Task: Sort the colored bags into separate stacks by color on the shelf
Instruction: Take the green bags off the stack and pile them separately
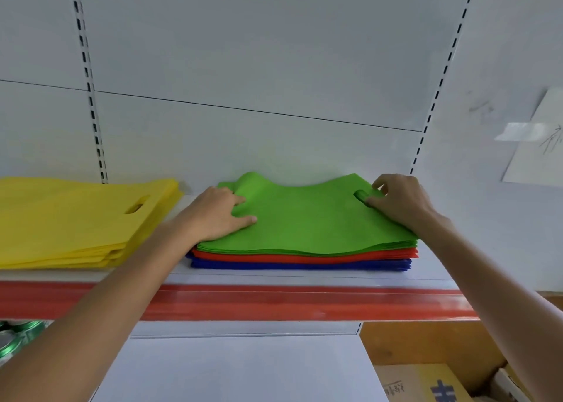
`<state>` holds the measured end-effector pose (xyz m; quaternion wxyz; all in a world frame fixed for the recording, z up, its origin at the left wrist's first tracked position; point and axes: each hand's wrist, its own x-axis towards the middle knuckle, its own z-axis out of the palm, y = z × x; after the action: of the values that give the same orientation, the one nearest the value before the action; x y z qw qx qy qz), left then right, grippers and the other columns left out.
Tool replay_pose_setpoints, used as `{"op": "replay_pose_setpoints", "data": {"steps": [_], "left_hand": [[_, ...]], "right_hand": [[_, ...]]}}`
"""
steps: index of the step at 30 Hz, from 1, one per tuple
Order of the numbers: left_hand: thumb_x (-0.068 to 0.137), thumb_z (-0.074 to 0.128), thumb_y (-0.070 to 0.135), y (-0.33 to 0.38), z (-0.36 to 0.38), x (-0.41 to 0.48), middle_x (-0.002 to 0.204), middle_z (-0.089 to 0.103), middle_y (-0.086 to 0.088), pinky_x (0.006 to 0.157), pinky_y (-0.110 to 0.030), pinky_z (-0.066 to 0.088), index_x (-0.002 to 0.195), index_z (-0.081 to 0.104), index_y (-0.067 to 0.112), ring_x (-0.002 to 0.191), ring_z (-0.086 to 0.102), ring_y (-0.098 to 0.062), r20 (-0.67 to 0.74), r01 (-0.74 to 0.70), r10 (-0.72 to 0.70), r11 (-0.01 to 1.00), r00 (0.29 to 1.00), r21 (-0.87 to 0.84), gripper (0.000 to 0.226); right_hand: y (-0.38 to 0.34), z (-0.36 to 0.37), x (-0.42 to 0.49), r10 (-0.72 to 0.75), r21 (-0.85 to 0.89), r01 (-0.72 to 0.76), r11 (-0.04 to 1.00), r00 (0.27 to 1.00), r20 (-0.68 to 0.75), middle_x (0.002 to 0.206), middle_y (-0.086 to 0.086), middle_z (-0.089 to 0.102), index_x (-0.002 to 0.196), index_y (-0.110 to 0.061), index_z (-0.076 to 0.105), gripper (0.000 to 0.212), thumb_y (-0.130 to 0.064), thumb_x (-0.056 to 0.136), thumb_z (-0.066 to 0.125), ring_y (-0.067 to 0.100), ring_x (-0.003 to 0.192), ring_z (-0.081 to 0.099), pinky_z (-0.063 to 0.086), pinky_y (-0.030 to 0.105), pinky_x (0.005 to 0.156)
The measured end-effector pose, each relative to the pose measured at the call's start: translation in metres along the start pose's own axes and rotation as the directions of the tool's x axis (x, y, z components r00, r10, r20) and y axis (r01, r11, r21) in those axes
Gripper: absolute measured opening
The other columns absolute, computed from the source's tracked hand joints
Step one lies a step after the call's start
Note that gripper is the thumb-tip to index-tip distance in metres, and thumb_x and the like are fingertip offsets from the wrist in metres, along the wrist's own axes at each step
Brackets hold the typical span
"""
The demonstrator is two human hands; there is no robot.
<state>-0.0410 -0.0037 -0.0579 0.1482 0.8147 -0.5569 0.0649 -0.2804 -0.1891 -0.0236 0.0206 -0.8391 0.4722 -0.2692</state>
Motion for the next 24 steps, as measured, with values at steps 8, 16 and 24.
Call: {"op": "replay_pose_setpoints", "data": {"steps": [8,16,24], "left_hand": [[0.078,0.066,0.049,0.007,-0.002,-0.004,0.131,0.054,-0.01,0.095,-0.029,0.037,0.122,0.06,0.019,0.122,0.047,-0.024,-0.087,0.103,-0.115,0.986,0.99,-0.132,0.053],[0.084,0.061,0.042,-0.014,-0.026,-0.013,0.139,0.049,-0.007,0.104,-0.033,0.037,0.134,0.049,0.016,0.128,0.044,-0.025,-0.184,0.057,-0.086,0.986,0.979,-0.155,0.058],[0.086,0.061,0.037,-0.098,-0.079,-0.048,0.142,0.046,-0.003,0.099,-0.024,0.033,0.136,0.047,0.017,0.128,0.044,-0.02,-0.271,-0.009,-0.078,0.952,0.959,-0.306,0.057]], "right_hand": [[-0.005,-0.008,-0.004,-0.025,0.068,0.025,0.997,1.0,-0.007,0.109,0.013,0.061,0.12,-0.014,0.059,0.043,-0.012,0.078,0.069,0.023,0.087,0.051,0.04,0.028,0.07],[-0.028,-0.028,-0.013,-0.004,0.018,0.005,1.0,0.999,-0.048,0.123,0.011,0.059,0.127,-0.019,0.057,0.045,-0.02,0.083,0.064,0.029,0.105,0.056,0.044,0.032,0.076],[-0.127,-0.041,-0.034,-0.025,-0.048,0.02,0.999,0.994,-0.106,0.123,0.013,0.059,0.126,-0.018,0.058,0.041,-0.027,0.087,0.058,0.034,0.109,0.055,0.043,0.037,0.087]]}}
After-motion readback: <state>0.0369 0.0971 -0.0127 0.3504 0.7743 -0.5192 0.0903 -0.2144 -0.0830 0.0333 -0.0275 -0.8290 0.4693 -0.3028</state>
